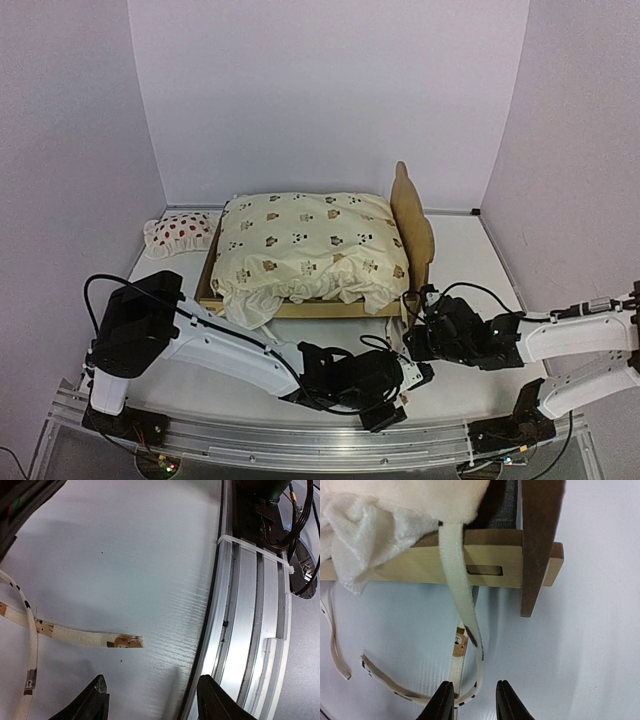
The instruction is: Set up the pet bed
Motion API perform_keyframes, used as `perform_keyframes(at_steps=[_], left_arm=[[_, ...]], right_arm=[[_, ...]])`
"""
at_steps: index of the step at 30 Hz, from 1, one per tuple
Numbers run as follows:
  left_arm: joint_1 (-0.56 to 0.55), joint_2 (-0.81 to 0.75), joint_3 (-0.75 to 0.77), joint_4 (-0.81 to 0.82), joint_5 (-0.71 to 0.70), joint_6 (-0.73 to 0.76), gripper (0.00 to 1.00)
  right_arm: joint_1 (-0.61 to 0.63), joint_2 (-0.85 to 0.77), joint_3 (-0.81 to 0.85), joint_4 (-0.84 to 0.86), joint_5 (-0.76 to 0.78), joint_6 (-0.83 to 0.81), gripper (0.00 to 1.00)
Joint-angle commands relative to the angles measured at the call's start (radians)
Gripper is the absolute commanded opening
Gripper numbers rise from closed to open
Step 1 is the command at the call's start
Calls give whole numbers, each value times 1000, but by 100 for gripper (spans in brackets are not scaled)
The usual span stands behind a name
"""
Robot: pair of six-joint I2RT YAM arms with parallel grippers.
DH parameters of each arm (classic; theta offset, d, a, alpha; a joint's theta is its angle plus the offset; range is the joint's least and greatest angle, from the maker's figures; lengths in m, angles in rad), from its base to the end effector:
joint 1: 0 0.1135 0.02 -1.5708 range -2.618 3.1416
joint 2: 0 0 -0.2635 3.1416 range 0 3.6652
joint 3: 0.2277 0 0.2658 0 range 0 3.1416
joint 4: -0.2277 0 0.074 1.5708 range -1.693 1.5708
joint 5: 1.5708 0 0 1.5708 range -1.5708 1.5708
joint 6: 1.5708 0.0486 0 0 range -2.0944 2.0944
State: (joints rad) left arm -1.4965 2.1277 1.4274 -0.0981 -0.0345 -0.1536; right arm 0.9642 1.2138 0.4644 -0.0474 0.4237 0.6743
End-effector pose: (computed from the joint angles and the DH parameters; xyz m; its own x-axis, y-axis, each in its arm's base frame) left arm 0.0374 -0.4800 0.1284 -0.2047 0.6908 -0.6934 0.9750 0.2063 -0.0824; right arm 0.1538 0.1867 0.1433 -0.6838 0.0129 -0.7296 -0.2025 0.9572 0.2068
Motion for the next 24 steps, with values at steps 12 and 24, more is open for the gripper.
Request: perform_keyframes(at_steps=[12, 24], left_arm=[[-42, 116, 118, 94, -136, 70, 49], [-56, 177, 128, 142, -214, 106, 27]], right_arm=[[-4, -321, -33, -190, 68, -26, 37], [-4, -344, -32, -225, 86, -35, 37]])
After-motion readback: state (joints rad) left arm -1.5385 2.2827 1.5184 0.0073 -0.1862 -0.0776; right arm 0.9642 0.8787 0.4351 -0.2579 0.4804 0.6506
